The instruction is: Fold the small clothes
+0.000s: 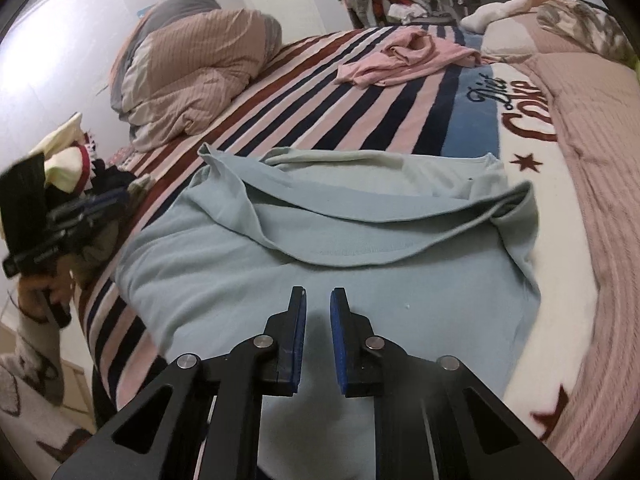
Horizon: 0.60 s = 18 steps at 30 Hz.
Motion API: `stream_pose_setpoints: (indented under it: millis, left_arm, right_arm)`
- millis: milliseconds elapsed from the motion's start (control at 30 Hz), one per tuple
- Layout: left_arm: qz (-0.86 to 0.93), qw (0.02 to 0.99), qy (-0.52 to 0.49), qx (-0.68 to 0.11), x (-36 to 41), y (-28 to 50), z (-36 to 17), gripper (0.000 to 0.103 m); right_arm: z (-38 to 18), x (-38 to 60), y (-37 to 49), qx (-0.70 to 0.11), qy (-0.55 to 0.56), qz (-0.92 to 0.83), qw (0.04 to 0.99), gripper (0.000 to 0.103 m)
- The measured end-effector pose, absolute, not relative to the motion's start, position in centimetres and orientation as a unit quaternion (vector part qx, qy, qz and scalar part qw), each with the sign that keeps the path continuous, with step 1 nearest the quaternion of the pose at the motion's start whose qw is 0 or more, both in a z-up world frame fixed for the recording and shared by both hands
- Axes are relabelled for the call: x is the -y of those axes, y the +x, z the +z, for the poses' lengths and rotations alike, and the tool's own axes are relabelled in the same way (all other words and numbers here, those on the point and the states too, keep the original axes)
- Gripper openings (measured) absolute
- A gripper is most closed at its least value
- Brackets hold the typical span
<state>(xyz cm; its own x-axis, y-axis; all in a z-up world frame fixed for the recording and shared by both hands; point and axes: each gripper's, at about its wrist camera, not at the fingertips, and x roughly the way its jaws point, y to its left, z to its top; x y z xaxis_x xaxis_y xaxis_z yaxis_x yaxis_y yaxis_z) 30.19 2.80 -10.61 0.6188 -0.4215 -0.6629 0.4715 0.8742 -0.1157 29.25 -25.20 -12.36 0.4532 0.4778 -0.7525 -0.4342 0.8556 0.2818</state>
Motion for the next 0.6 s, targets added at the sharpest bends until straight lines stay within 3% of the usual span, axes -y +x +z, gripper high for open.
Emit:
stream_pose_setpoints:
  millis: [233, 600]
  left_arm:
    - [-0.275, 0.858, 0.062, -0.43, 0.8, 33.3, -15.7, 0.026]
    - [-0.292, 0.836, 0.072, -0.458, 1.7, 38.4, -15.5, 0.026]
  right_arm:
    - [-14.5, 25.2, 31.7, -0.468, 0.011, 0.265, 0.843, 0.008]
    - [-14.3, 25.9, 35.8, -0.464, 0.011, 0.255, 0.848, 0.007]
